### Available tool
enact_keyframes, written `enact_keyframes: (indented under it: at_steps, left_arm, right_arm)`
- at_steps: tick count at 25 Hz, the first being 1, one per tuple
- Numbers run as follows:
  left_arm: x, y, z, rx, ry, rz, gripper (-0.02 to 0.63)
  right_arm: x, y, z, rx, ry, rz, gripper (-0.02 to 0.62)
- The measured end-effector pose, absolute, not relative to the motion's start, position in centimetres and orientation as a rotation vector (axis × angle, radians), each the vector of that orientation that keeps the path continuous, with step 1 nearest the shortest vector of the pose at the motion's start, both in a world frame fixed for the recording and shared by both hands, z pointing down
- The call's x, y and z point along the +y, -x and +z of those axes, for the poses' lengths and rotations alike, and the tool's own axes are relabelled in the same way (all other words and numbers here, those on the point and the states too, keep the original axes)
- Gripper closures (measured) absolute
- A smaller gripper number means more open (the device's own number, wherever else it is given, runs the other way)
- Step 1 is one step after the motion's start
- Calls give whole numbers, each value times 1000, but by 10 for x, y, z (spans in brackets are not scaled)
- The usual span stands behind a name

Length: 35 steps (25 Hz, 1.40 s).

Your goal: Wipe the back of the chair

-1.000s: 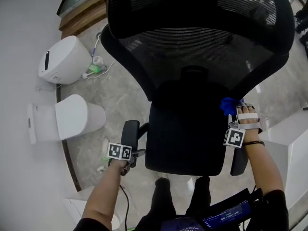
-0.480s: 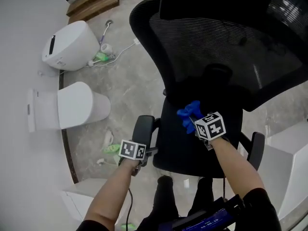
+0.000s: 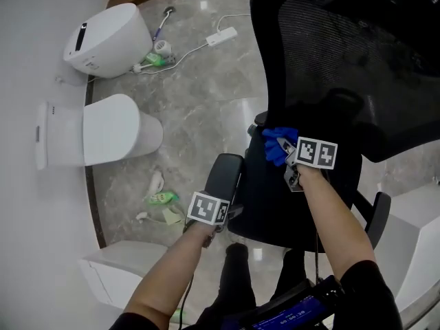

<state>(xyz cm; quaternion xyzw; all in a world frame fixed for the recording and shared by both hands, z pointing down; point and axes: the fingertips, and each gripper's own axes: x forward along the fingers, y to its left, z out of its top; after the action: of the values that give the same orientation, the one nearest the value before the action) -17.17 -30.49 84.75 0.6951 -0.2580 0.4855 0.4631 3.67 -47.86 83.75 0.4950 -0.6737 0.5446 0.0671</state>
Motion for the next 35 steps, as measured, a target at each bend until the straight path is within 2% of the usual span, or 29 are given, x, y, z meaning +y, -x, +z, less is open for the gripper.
enact_keyframes:
  at_steps: [10, 14, 17, 20, 29, 35]
  left_arm:
    - [-302, 169, 845, -635, -1692, 1190, 80]
    - [-302, 168, 845, -633, -1689, 1191, 80]
    - [-301, 167, 843, -632, -1688, 1193, 80]
    - [-301, 167, 841, -635, -1688, 1193, 78]
    - [-300, 165, 846, -637, -1689, 1199, 78]
    - [-302, 170, 854, -639, -1720, 1196, 77]
  right_arm:
    - [-387, -266, 826, -1781, -1799, 1669, 532]
    - [-353, -317, 820, -1704, -1983, 1743, 532]
    - [-342, -329, 811, -1697, -2101, 1708, 532]
    - [-352, -297, 807, -1805, -2043, 1666, 532]
    - [-433, -69, 870, -1987, -1504, 1625, 532]
    - [-489, -2, 905, -1994, -1557, 1682, 532]
